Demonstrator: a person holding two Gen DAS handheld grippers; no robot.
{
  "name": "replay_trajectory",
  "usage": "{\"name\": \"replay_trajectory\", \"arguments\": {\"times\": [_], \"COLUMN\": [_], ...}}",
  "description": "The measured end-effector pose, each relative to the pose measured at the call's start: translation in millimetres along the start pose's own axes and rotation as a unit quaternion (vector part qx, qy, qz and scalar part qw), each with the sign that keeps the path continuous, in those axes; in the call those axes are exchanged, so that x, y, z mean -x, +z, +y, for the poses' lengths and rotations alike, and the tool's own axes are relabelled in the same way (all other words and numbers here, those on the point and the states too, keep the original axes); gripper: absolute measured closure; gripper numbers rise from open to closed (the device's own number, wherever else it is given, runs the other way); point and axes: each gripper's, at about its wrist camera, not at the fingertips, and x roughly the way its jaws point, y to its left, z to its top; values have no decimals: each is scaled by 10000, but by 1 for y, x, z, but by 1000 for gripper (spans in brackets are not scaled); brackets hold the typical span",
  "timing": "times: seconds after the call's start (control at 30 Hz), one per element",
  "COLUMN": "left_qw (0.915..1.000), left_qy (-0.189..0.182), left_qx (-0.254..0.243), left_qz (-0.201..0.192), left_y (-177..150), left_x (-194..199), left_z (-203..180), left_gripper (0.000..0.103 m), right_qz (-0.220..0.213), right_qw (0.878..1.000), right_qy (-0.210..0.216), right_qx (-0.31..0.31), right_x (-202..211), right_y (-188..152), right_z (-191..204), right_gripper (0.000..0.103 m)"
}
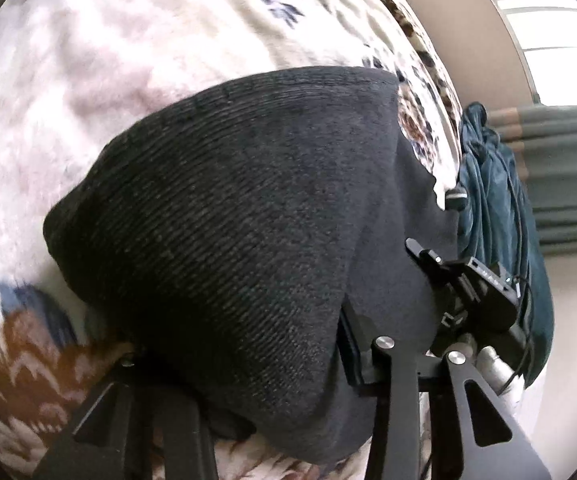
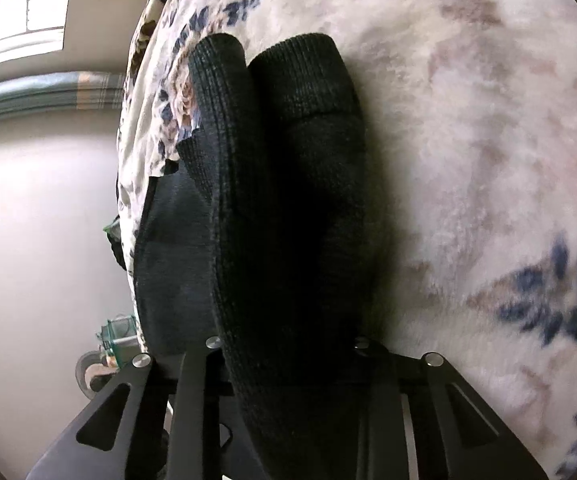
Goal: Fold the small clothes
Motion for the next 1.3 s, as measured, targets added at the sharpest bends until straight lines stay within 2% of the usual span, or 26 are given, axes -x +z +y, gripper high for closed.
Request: {"name": "replay_trajectory", "arguments": {"times": [0.27,0.5,0.6,0.77,0.87,0.9,0.93,1.03,1.07,1.1,1.2,1.23,1.3], "left_qw": [9970,9860,9745,9470,9324,9284,9292,9413,9467,9498,9602,9632,9701], "left_qy": [36,-30,-3,107,80,52,24,-251,-441,-542,-820,-847,-949], "left_qx": [-697,-1374,-1813,-2615,-2896,-2936,-2842,-2297,-2053,-1904,-1458,-1377,-1360], "left_qz": [344,946,1322,1862,2159,2278,2363,2461,2444,2422,2235,2145,1773], "left_y": [12,36,45,61,70,71,74,77,75,76,71,69,65], "left_x": [4,-2,-9,-22,-32,-36,-39,-39,-38,-36,-39,-41,-42], "left_z": [-7,-25,-35,-57,-67,-66,-63,-42,-34,-30,-21,-21,-27], "left_gripper": [67,67,67,67,67,65,59,41,41,38,35,36,39], "right_qz": [-265,-738,-1035,-1320,-1415,-1411,-1424,-1433,-1467,-1557,-1627,-1568,-1539], "right_qw": [9991,9910,9810,9679,9682,9702,9705,9731,9736,9732,9707,9704,9680], "right_qy": [230,694,957,1149,969,802,705,419,305,168,311,498,778], "right_qx": [-250,-880,-1334,-1803,-1824,-1800,-1814,-1757,-1723,-1682,-1738,-1768,-1825], "right_x": [17,35,41,46,49,48,47,62,67,73,77,75,68], "right_y": [-19,-63,-93,-136,-157,-162,-164,-157,-153,-150,-134,-125,-111], "right_z": [-1,-18,-34,-48,-47,-46,-46,-60,-64,-69,-93,-102,-110], "right_gripper": [79,80,80,80,80,77,73,65,52,44,42,41,40]}}
